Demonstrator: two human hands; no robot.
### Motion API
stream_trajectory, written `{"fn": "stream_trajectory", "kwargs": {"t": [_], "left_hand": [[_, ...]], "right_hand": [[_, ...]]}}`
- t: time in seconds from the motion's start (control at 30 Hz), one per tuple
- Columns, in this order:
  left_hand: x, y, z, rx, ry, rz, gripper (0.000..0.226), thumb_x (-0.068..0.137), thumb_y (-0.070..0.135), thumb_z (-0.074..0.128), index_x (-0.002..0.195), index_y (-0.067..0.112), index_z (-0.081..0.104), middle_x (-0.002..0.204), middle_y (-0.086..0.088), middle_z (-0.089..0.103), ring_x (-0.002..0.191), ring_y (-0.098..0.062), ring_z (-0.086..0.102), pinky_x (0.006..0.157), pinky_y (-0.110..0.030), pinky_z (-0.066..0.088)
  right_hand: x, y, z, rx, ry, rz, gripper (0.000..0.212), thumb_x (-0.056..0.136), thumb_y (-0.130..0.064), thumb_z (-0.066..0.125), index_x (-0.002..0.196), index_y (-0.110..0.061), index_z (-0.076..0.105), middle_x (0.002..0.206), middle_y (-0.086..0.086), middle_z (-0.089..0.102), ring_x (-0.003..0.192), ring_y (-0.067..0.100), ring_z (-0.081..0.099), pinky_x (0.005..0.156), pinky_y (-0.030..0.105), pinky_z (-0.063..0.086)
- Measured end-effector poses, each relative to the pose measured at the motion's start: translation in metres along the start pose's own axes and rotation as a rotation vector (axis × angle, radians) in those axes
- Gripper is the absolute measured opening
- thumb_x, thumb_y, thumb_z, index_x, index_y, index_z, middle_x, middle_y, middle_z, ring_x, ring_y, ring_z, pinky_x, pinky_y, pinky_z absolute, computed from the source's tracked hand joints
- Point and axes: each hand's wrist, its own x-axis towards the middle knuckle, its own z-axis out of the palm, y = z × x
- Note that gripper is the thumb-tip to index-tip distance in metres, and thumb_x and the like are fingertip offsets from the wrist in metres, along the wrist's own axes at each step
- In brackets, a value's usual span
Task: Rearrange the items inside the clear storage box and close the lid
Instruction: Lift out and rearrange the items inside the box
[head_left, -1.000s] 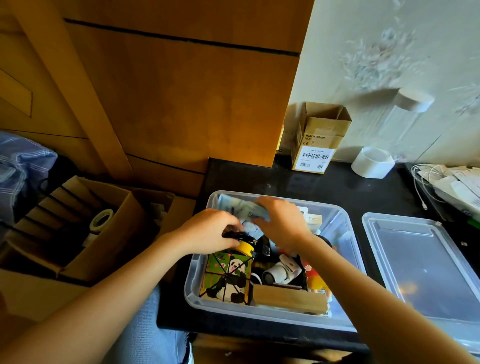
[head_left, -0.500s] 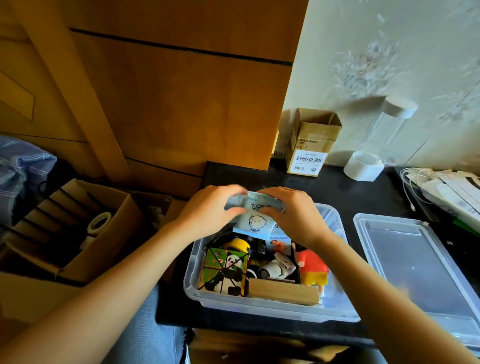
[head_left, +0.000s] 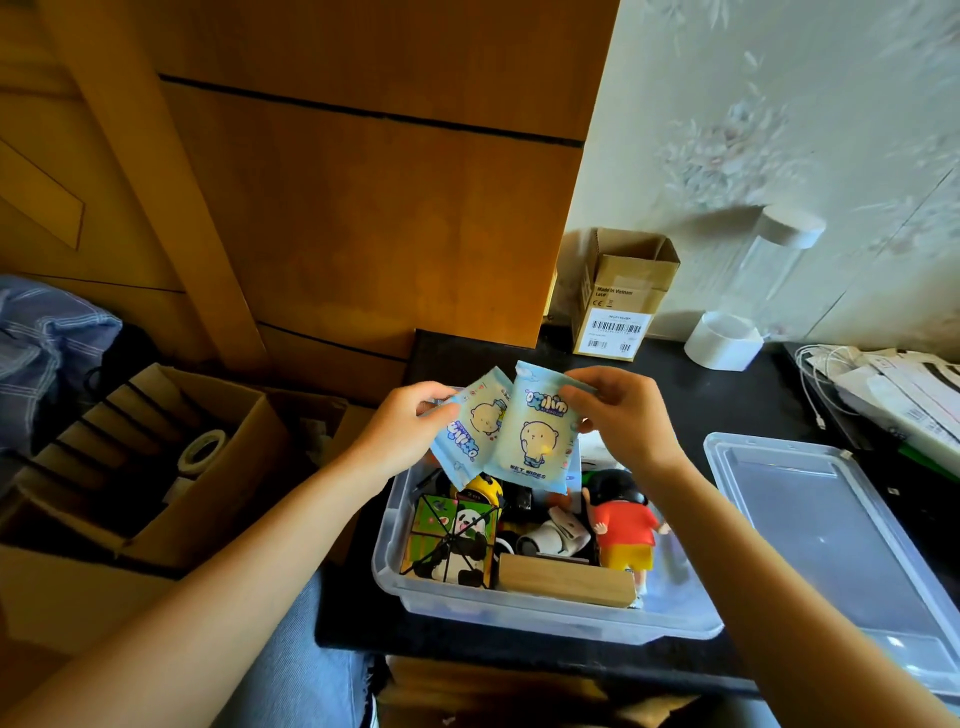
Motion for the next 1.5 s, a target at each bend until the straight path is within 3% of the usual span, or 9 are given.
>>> {"fn": "stream_trajectory", "kwargs": {"t": [0.07,0.2,0.53,0.67,0.87,1.03,1.17,1.3,1.5], "left_hand": [[-0.003,0.0,0.005,-0.087,-0.017,-0.054,0.015,0.098,0.01,0.047,0.11,0.015,0.056,0.097,-0.007,0.066,0.087,-0.018,0.066,0.069,-0.037,0.059],[-0.008,-0.001,0.016,-0.159,-0.027,-0.137,0.01,0.1,0.011,0.043,0.101,0.019,0.05,0.105,-0.008,0.061,0.084,-0.016,0.066,0.056,-0.03,0.059],[-0.015,-0.002,0.001,-0.046,-0.036,-0.031,0.012,0.098,0.011,0.046,0.104,0.017,0.055,0.099,-0.011,0.068,0.093,-0.026,0.066,0.076,-0.043,0.055],[-0.013,0.004,-0.001,0.042,-0.017,0.124,0.008,0.087,0.011,0.065,0.092,0.016,0.07,0.087,0.007,0.067,0.084,-0.012,0.065,0.064,-0.017,0.049],[-0.005,0.01,0.008,0.005,-0.025,-0.049,0.013,0.083,0.028,0.071,0.078,0.018,0.066,0.074,0.003,0.065,0.07,-0.011,0.061,0.06,-0.021,0.045],[-0.007,0.009,0.014,-0.401,-0.105,-0.374,0.034,0.085,0.045,0.062,0.082,0.012,0.068,0.083,-0.011,0.07,0.073,-0.021,0.066,0.07,-0.032,0.052],[-0.01,0.001,0.013,-0.736,-0.308,-0.417,0.063,0.074,0.062,0.053,0.107,0.01,0.063,0.101,-0.013,0.066,0.094,-0.023,0.062,0.087,-0.036,0.047],[-0.024,-0.007,0.026,-0.777,-0.415,-0.343,0.045,0.073,0.04,0.066,0.113,0.02,0.064,0.116,-0.011,0.067,0.104,-0.025,0.065,0.086,-0.042,0.054],[-0.031,-0.004,0.037,-0.603,-0.361,-0.317,0.038,0.064,0.018,0.078,0.1,0.019,0.067,0.099,-0.01,0.073,0.093,-0.027,0.068,0.078,-0.043,0.056]], "right_hand": [[-0.001,-0.002,0.001,0.093,-0.011,0.036,0.004,0.088,-0.008,0.062,0.087,-0.009,0.065,0.078,-0.001,0.069,0.063,0.003,0.067,0.053,0.016,0.053],[-0.003,-0.005,0.007,0.191,-0.028,0.09,0.007,0.088,-0.009,0.061,0.083,-0.012,0.064,0.077,0.0,0.07,0.062,0.004,0.067,0.054,0.017,0.053],[0.0,-0.005,0.001,0.082,0.065,0.022,0.007,0.09,-0.005,0.058,0.09,-0.005,0.065,0.073,-0.002,0.066,0.052,-0.007,0.059,0.045,0.008,0.041],[-0.007,-0.019,0.004,-0.044,-0.207,-0.102,0.011,0.088,-0.006,0.061,0.084,-0.014,0.068,0.075,-0.001,0.068,0.064,0.001,0.063,0.059,0.016,0.05],[-0.012,-0.033,0.032,-0.183,-0.493,-0.205,0.005,0.08,-0.013,0.071,0.08,-0.018,0.07,0.08,-0.01,0.067,0.076,0.001,0.064,0.07,0.016,0.052],[-0.009,-0.023,0.044,-0.199,-0.372,-0.217,0.009,0.083,-0.014,0.069,0.078,-0.022,0.067,0.085,-0.002,0.07,0.08,0.012,0.068,0.07,0.024,0.056],[-0.007,-0.012,0.041,-0.118,-0.132,-0.17,0.017,0.087,-0.014,0.065,0.075,-0.026,0.062,0.075,-0.009,0.066,0.068,0.004,0.064,0.063,0.014,0.052],[-0.009,-0.006,0.048,0.056,0.023,-0.076,0.013,0.09,-0.011,0.058,0.079,-0.017,0.061,0.079,-0.004,0.065,0.07,0.008,0.063,0.059,0.016,0.053],[-0.009,-0.008,0.061,-0.009,-0.048,-0.168,0.007,0.088,-0.014,0.063,0.083,-0.019,0.064,0.081,-0.006,0.066,0.074,0.008,0.066,0.061,0.02,0.055]]}}
